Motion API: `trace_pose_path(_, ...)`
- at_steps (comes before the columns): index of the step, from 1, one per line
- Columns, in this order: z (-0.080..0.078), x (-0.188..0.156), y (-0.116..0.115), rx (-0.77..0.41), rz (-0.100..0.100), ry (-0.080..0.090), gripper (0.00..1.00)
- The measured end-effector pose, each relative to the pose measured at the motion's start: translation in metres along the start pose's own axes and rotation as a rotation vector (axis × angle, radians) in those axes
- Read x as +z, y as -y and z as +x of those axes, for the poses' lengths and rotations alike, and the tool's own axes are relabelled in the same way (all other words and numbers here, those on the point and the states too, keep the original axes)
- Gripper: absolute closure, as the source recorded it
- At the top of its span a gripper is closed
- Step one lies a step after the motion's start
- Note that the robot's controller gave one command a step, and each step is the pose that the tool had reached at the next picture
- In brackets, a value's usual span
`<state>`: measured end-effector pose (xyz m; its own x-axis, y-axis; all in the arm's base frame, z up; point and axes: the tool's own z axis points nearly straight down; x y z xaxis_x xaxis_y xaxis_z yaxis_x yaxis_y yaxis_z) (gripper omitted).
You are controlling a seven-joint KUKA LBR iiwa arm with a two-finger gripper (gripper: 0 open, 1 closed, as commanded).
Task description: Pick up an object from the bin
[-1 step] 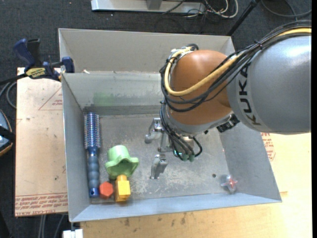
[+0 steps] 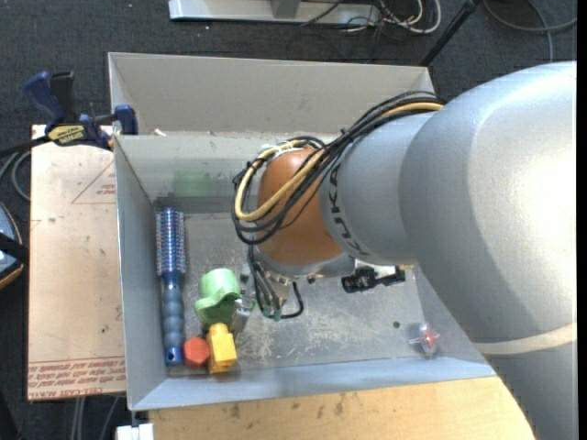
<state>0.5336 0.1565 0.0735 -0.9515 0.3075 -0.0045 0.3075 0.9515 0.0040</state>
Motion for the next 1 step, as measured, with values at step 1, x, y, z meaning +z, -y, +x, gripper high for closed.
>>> trace_pose_path(1, 0.0124, -0.0278, -0.0059, -0.037, 0.002, -0.002, 0.00)
